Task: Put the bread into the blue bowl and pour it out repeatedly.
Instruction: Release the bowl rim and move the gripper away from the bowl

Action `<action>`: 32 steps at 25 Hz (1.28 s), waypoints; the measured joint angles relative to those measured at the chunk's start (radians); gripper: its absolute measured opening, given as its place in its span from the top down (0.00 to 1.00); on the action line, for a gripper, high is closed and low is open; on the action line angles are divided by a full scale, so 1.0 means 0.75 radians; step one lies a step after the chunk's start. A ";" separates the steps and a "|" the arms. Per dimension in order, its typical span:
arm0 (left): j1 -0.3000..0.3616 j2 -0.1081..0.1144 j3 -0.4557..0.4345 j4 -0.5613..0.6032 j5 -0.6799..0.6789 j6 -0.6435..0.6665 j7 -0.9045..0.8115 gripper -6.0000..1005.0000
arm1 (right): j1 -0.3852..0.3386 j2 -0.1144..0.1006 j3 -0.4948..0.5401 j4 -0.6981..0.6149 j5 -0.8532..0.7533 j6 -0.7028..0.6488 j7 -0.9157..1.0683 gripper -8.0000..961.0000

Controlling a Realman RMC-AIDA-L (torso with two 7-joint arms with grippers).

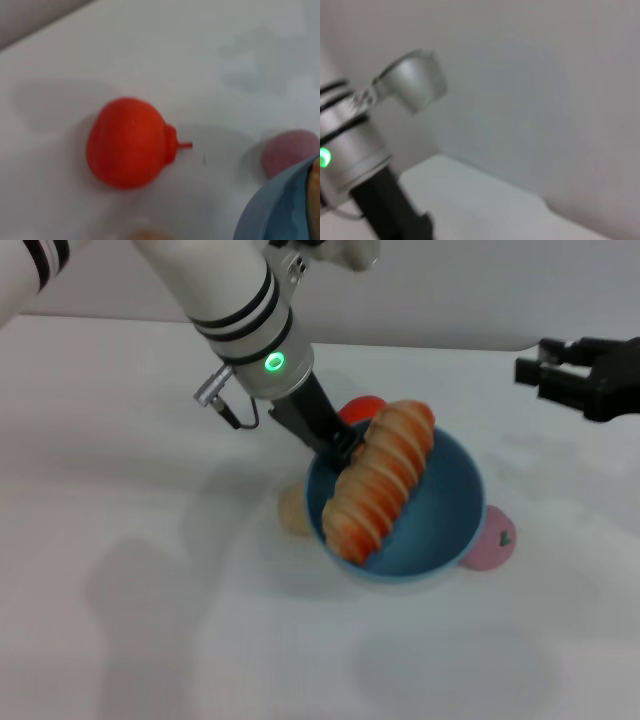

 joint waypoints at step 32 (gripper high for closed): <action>0.082 -0.021 0.473 -0.059 -0.359 -0.217 -0.047 0.98 | -0.019 0.000 0.152 0.213 0.236 0.016 -0.183 0.55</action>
